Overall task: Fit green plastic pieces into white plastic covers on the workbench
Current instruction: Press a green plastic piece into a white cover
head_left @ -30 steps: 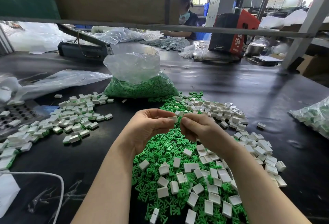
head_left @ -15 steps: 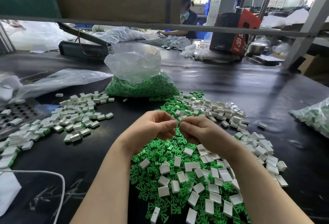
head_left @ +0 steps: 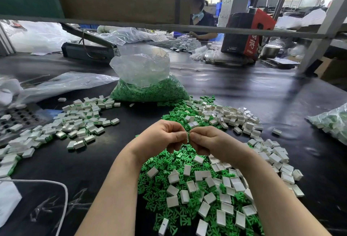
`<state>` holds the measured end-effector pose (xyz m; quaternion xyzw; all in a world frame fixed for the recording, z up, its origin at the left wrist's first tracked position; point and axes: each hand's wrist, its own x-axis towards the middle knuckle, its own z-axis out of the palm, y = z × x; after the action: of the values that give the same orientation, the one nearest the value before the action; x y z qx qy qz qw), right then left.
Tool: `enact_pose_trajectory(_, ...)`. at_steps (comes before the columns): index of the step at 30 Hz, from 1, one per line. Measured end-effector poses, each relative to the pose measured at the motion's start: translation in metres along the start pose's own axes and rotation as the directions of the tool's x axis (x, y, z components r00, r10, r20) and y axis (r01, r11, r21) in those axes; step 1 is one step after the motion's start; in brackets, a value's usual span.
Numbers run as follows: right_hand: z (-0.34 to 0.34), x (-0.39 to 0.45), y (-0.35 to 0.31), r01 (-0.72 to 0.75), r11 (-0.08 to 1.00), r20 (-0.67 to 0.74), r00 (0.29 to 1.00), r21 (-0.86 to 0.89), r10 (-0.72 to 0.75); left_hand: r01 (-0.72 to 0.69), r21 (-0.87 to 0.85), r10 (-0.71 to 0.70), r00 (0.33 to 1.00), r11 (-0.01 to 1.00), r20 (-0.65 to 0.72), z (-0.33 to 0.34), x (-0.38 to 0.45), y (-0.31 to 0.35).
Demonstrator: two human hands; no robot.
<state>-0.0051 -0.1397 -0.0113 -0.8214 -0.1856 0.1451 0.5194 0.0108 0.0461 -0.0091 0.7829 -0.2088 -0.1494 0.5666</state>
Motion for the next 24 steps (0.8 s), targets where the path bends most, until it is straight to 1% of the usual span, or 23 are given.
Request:
enact_pose_trajectory(5, 0.0027, 0.0022, -0.0011, 0.001, 0.995, -0.019, 1.000, -0.099, -0.003, -0.023, 0.019, 0.024, 0.999, 1.000, -0.026, -0.0013, 0.0014, -0.0024)
enact_pose_trajectory(9, 0.0028, 0.0013, -0.0016, -0.007, 0.982, -0.020, 1.000, -0.189, 0.003, -0.022, 0.085, 0.022, 1.000, 0.996, -0.003, -0.0021, 0.0021, -0.0024)
enact_pose_trajectory(13, 0.0048, 0.0003, -0.0019, -0.019, 0.972, -0.004, 1.000, -0.233, 0.019, -0.024, 0.146, 0.021, 1.000, 0.989, 0.020, -0.0034, 0.0010, -0.0016)
enact_pose_trajectory(19, 0.0031, -0.0005, -0.0026, -0.001, 0.982, 0.017, 1.000, -0.186, 0.005, -0.038, 0.090, 0.035, 0.999, 0.995, 0.036, -0.0046, -0.0011, -0.0008)
enact_pose_trajectory(24, -0.0007, -0.0020, -0.0017, 0.059, 0.992, 0.034, 0.998, -0.111, -0.055, -0.057, 0.052, 0.056, 0.998, 0.997, 0.021, -0.0073, -0.0010, -0.0010)
